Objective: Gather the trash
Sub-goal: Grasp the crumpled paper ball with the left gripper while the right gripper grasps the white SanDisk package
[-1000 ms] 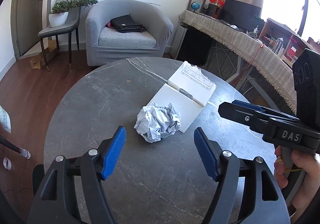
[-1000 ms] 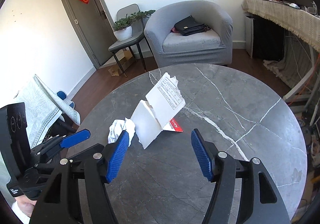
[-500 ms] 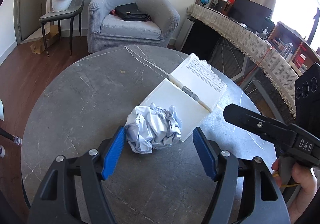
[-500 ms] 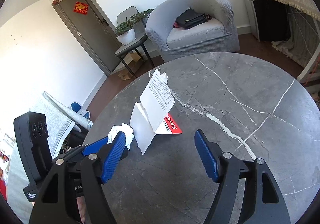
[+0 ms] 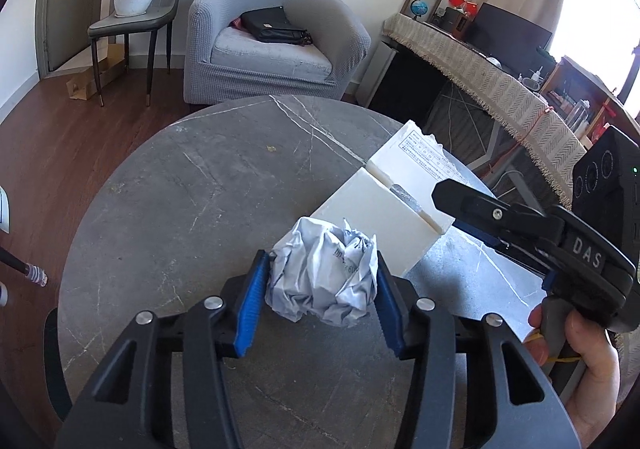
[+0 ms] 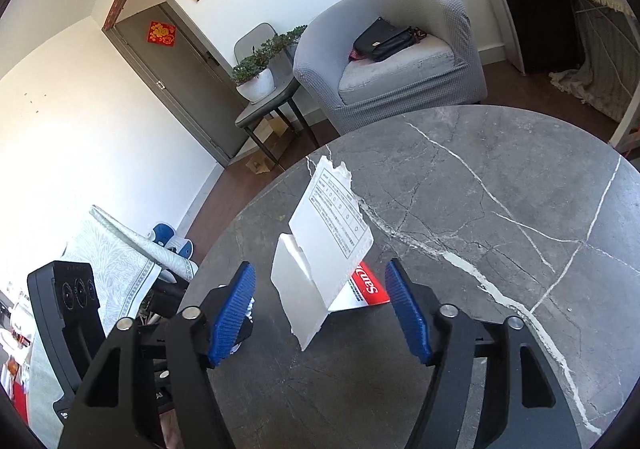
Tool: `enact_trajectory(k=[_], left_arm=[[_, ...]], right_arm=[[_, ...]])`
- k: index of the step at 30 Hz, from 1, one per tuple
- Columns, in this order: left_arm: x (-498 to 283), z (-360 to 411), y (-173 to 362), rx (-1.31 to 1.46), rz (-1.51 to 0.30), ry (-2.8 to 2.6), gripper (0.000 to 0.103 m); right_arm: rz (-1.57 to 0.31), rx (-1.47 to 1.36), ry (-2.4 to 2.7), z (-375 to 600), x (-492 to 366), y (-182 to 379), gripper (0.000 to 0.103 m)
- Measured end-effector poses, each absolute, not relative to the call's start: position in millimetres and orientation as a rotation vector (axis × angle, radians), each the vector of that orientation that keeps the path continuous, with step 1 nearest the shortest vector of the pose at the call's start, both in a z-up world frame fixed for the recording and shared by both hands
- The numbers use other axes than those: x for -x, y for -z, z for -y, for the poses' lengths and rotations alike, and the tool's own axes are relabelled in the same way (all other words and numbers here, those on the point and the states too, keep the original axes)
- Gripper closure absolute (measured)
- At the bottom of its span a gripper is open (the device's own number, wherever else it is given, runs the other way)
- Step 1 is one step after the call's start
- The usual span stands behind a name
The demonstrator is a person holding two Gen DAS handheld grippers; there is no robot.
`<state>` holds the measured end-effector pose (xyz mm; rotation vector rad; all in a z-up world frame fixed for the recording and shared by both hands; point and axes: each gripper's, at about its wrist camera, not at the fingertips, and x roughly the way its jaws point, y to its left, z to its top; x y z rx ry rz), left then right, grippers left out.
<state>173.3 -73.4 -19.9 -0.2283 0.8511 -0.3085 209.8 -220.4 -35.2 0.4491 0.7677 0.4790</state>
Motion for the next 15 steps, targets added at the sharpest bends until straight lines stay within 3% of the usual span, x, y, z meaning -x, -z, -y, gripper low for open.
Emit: enact_trajectory(k=[5, 12, 15], left_arm=[[-165.1, 58.7, 12.6, 0.216, -0.84, 0.314, 0.05], [-157.4, 38.5, 7.7, 0.229, -0.84, 0.319, 0.05], [-154.2, 33.6, 3.6, 0.227, -0.834, 0.328, 0.05]], right_arm=[[-0.754, -0.487, -0.475, 221.5, -216.8, 36.7, 0.048], [-0.741, -0.468, -0.486, 212.2, -221.7, 36.7, 0.083], [-0.778, -0.396, -0.47, 203.1, -224.1, 38.4, 0.087]])
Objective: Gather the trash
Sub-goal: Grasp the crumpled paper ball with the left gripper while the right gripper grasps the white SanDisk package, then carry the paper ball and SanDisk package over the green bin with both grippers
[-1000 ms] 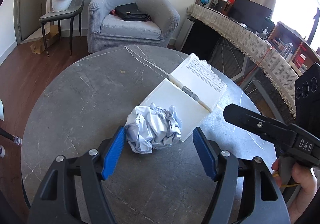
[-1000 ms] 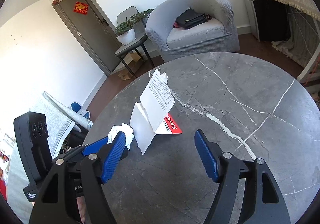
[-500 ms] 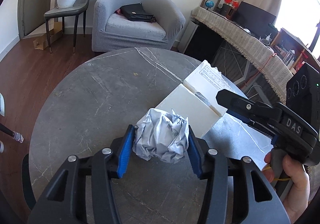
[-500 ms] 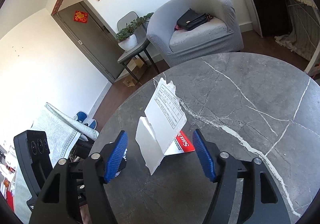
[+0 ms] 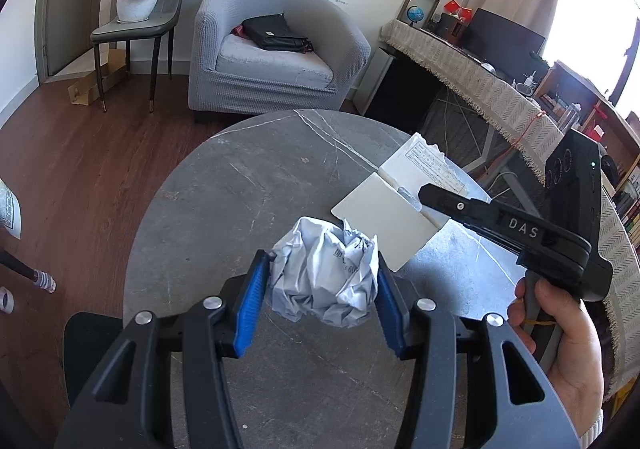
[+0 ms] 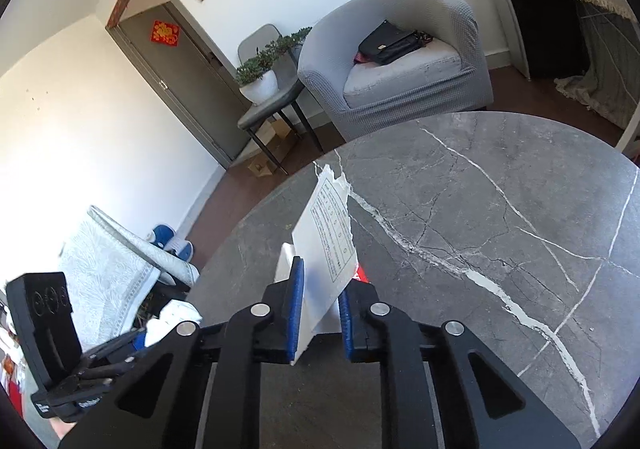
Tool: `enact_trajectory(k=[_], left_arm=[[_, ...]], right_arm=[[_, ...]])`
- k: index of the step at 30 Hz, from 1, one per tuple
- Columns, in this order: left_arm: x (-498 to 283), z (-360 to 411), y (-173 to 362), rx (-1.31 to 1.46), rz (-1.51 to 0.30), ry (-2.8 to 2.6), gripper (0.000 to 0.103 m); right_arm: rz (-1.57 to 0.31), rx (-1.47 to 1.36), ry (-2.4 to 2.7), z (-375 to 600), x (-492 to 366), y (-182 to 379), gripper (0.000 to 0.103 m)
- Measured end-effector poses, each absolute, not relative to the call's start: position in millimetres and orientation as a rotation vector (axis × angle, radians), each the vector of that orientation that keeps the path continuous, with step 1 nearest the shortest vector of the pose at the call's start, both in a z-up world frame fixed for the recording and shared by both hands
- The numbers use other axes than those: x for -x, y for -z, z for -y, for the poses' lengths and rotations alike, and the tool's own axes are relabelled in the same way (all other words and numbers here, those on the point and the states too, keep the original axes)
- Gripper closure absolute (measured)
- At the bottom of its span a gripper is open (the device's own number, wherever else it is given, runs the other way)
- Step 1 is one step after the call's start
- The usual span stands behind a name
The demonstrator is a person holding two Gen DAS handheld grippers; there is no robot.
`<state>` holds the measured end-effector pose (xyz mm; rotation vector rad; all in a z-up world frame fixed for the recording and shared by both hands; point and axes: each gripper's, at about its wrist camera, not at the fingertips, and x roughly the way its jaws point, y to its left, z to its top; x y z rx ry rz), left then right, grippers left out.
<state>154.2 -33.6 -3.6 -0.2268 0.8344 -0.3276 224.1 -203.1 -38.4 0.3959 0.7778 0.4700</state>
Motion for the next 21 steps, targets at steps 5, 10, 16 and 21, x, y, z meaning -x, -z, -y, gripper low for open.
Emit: enact_trajectory(k=[5, 10, 16, 21], left_arm=[[-148.6, 29.1, -2.3, 0.213, -0.813, 0.337, 0.05], [-144.1, 22.4, -3.0, 0.206, -0.814, 0.334, 0.05], [-137.0, 5.8, -6.9, 0.193, -0.802, 0.308, 0.05], [-130.5, -17.5, -12.3, 0.203, -0.784, 0.271, 0.05]], right_arm=[[-0.775, -0.391, -0.506, 191.0, -223.1, 39.9, 0.087], [-0.768, -0.369, -0.476, 182.8, -224.4, 38.7, 0.087], [-0.724, -0.399, -0.471, 180.2, -225.0, 33.7, 0.101], [-0.705, -0.37, -0.47, 172.5, -222.2, 25.6, 0.103]])
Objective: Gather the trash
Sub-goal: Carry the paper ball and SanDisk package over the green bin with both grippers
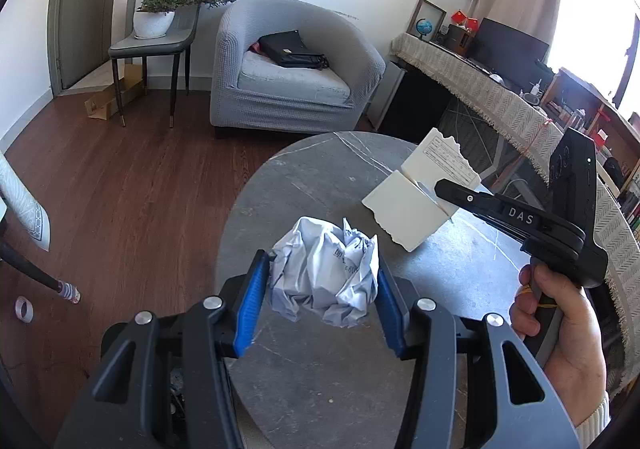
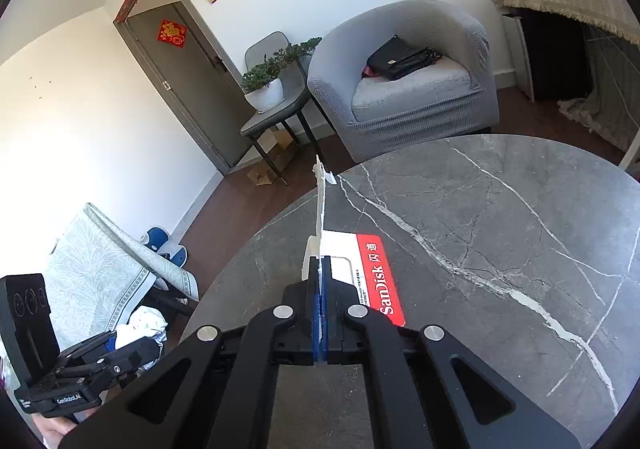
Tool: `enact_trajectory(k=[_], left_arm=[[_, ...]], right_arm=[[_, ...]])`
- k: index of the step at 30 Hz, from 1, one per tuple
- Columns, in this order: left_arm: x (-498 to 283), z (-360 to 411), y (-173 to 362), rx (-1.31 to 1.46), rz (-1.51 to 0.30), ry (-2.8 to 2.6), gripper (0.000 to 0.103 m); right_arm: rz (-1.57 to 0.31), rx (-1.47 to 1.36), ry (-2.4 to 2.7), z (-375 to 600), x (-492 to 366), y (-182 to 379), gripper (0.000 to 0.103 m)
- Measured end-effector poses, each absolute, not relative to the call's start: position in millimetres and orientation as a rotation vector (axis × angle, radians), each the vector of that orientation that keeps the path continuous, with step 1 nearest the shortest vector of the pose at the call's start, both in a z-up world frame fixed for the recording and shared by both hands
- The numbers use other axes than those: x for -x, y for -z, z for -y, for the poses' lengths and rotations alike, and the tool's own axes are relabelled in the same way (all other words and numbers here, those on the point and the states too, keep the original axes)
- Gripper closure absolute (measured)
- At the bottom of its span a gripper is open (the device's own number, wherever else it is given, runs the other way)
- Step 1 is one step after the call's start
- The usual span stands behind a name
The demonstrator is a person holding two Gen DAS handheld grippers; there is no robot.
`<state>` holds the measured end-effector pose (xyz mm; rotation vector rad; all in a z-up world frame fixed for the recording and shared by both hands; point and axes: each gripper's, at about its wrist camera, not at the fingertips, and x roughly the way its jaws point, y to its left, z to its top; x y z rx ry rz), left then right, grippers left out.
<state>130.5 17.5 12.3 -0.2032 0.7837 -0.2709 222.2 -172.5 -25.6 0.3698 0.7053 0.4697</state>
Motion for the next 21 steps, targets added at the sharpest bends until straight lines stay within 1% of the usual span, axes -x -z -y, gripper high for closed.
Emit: enact_trajectory(k=[11, 21], left_arm=[[-113.4, -75.6, -18.9, 0.226, -0.765, 0.191, 0.05], [-100.9, -121.0, 8.1, 0.193, -0.826, 0.106, 0.05]], right_arm=[[-0.671, -0.255, -0.526, 122.9, -197.4, -9.4, 0.103], [-0.67, -0.165, -0.64, 59.5, -170.9, -26.2, 0.103]])
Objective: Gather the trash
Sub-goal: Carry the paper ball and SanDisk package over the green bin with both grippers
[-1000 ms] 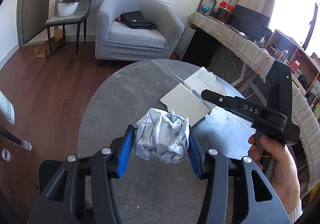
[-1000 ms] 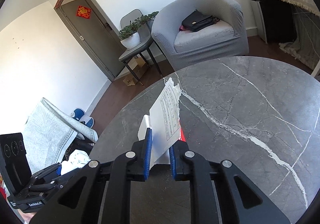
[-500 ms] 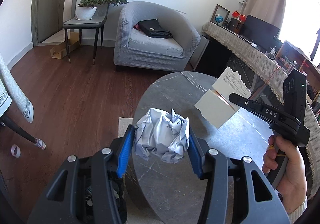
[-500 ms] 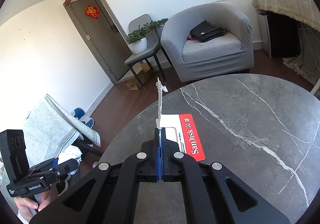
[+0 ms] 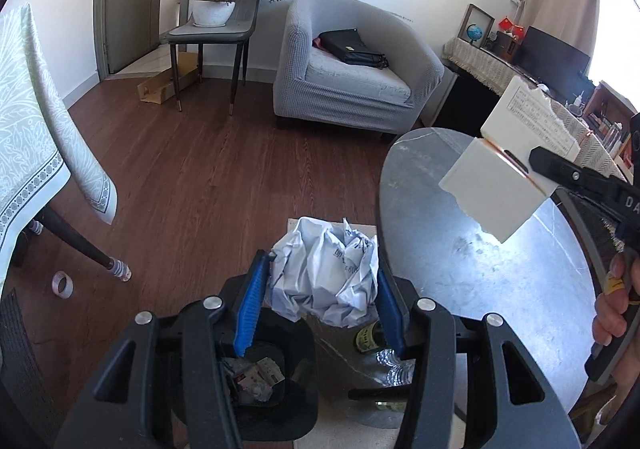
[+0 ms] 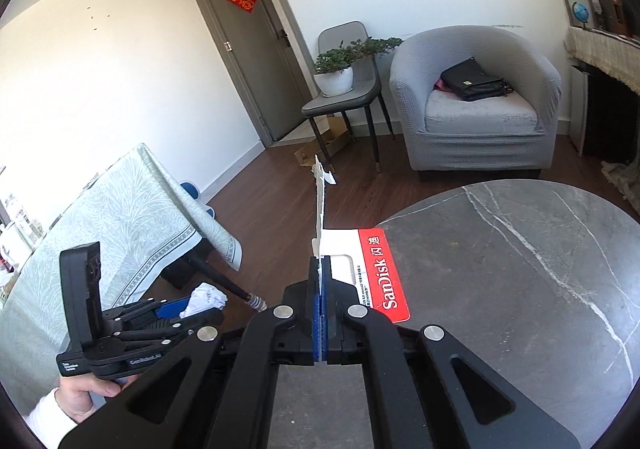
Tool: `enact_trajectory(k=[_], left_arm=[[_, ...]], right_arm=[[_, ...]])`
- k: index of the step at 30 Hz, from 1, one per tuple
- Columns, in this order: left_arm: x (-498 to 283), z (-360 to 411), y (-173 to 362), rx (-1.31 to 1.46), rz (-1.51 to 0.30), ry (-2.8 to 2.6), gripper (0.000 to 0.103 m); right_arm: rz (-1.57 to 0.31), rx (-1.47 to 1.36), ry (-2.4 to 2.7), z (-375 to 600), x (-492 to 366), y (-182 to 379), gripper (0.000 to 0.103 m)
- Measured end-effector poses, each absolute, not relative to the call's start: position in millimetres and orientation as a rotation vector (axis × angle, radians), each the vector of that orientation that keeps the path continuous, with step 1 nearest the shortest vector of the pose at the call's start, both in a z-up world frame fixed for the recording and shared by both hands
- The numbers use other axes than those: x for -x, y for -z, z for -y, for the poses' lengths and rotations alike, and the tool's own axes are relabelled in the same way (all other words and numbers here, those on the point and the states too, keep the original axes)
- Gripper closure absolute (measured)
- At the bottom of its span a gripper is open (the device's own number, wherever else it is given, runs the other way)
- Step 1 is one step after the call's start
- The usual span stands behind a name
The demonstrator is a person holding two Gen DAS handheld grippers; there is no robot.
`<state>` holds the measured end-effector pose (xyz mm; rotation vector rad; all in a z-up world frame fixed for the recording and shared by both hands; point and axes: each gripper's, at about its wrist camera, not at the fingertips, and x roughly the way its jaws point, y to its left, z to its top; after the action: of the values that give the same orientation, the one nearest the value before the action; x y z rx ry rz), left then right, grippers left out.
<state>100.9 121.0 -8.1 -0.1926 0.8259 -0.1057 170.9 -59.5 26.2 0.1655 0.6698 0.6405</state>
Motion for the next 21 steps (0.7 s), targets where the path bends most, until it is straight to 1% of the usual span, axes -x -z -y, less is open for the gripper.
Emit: enact_trajectory(k=[9, 18, 21], left_arm=[[-95.9, -152.3, 42.4, 0.153, -0.914, 0.057, 0.05], [-92.1, -176.2, 95.1, 0.104, -1.063, 0.055, 0.05], [-91.5, -184.2, 117.7, 0.095, -1.145, 0.063, 0.05]], right_arm=[[-0.68, -0.128, -0.716, 17.4, -162.3, -31.7, 0.103], [-0.725, -0.101, -0.762, -22.0, -159.2, -22.6, 0.103], [-0.742, -0.098, -0.778, -35.6, -159.1, -19.4, 0.103]])
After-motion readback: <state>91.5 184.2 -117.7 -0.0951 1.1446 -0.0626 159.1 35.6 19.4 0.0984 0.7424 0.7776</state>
